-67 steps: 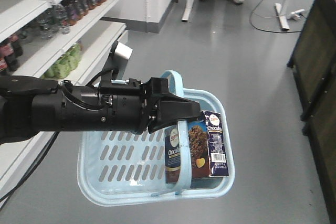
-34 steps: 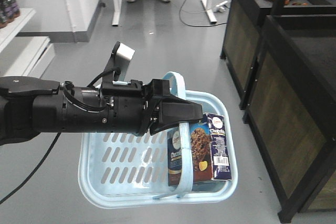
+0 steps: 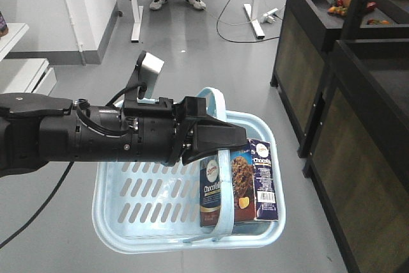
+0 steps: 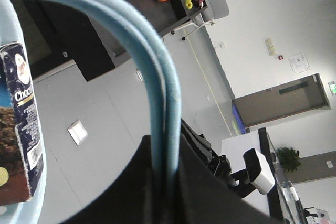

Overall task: Left arm holds basket, right arm returns cookies
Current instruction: 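Hold the basket with the left gripper while turning along the shelves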

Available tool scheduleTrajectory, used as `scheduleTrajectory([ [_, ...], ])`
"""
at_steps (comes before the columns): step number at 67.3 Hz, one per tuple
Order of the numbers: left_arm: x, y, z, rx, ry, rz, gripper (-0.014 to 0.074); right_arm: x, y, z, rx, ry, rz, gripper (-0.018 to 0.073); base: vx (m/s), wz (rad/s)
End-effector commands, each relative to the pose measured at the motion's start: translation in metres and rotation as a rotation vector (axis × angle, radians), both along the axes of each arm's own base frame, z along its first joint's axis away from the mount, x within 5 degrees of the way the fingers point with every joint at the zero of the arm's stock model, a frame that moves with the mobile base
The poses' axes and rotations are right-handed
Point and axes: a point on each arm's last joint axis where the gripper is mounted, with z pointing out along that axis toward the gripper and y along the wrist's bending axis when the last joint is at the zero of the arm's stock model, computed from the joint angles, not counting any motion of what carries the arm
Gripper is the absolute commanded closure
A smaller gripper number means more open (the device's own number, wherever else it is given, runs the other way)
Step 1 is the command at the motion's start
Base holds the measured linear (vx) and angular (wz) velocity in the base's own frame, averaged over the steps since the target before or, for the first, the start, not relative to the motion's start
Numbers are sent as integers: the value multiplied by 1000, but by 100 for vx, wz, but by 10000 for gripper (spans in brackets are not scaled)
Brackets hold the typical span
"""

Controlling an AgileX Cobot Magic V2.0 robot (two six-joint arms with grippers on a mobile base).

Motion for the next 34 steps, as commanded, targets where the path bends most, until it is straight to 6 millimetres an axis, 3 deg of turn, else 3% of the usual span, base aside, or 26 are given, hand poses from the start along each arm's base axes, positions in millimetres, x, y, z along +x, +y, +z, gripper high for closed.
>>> scheduleTrajectory([
  [1, -6, 1, 34, -151, -25, -2, 603, 0, 0, 6, -9, -76, -3, 563, 42, 9],
  [34, -6, 1, 34, -152, -25, -2, 603, 0, 0, 6, -9, -75, -3, 563, 41, 2],
])
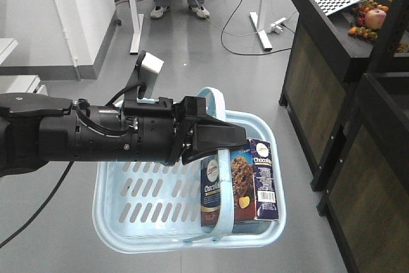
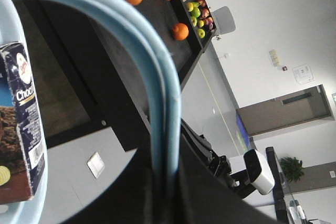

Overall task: Left arm holds basket, right arm returns cookies
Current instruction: 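Hold the basket with the left gripper while turning along the shelves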

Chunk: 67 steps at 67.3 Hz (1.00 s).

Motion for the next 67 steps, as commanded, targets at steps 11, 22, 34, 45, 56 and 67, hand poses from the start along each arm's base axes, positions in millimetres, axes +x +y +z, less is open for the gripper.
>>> scheduleTrajectory([
  [11, -6, 1, 34, -151, -25, -3, 603, 0, 0, 6, -9, -75, -3, 563, 40, -3],
  [22, -6, 1, 34, -152, -25, -3, 603, 0, 0, 6, -9, -75, -3, 563, 40, 2],
  [34, -6, 1, 34, -152, -25, -3, 603, 0, 0, 6, -9, -75, -3, 563, 40, 10],
  [45, -6, 1, 34, -152, -25, -3, 603, 0, 0, 6, -9, -75, -3, 563, 41, 12],
  [56, -6, 1, 34, -152, -25, -3, 603, 0, 0, 6, -9, -75, -3, 563, 39, 21],
  [67, -6, 1, 34, -150, -26, -1, 603, 0, 0, 6, -9, -75, -3, 563, 36, 40],
])
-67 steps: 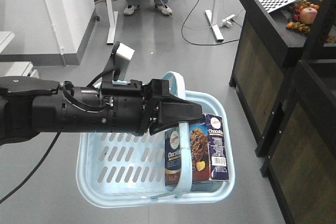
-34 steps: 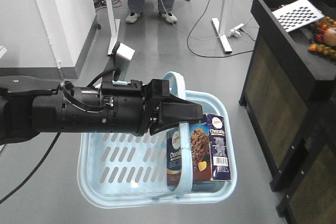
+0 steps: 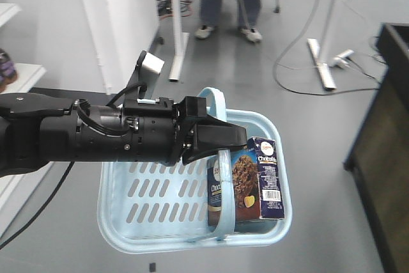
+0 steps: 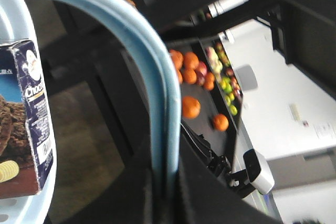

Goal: Left arm holds basket, right arm returns cookies

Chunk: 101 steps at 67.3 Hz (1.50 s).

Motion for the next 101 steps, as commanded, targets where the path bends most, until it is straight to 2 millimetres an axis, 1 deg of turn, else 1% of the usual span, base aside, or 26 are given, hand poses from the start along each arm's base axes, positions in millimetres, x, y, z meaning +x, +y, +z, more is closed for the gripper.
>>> scheduleTrajectory([
  [1, -6, 1, 34, -151, -25, -1, 603, 0, 0, 6, -9, -75, -3, 563, 32, 54],
  [15, -6, 1, 34, -150, -26, 0, 603, 0, 0, 6, -9, -77, -3, 563, 31, 66],
  [48, -6, 1, 34, -149, -26, 0, 603, 0, 0, 6, -8, -77, -2, 563, 29, 91],
  [101, -6, 1, 34, -150, -26, 0, 603, 0, 0, 6, -8, -75, -2, 563, 24, 77],
])
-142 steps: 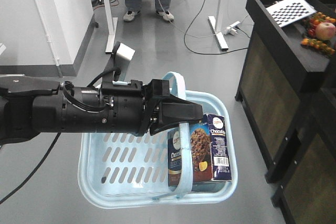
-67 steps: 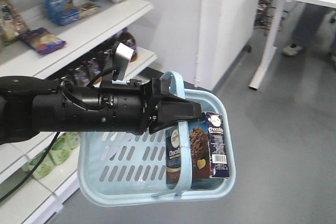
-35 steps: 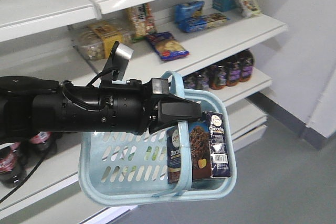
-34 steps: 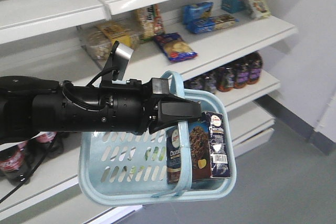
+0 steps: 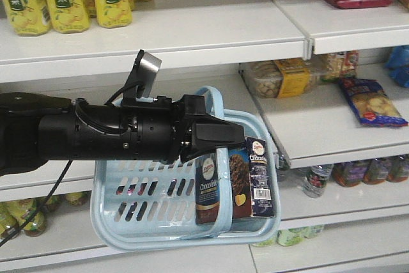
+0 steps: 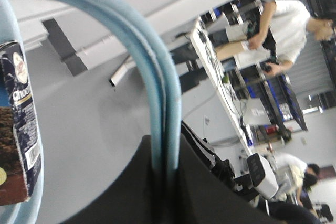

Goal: Left arm holds basket, right arm returns cookies

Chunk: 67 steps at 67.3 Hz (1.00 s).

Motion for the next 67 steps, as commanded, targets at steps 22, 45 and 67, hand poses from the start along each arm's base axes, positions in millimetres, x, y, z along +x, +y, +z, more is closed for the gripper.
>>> scheduleTrajectory([
  [22, -7, 1, 34, -154, -26, -9, 603, 0, 0, 6, -8, -75, -2, 563, 21, 33],
  [45, -7, 1, 34, -153, -26, -6, 603, 0, 0, 6, -8, -76, -2, 563, 20, 26],
  [67, -6, 1, 34, -151, -27, -1, 603, 0, 0, 6, -9, -77, -2, 563, 5, 7],
])
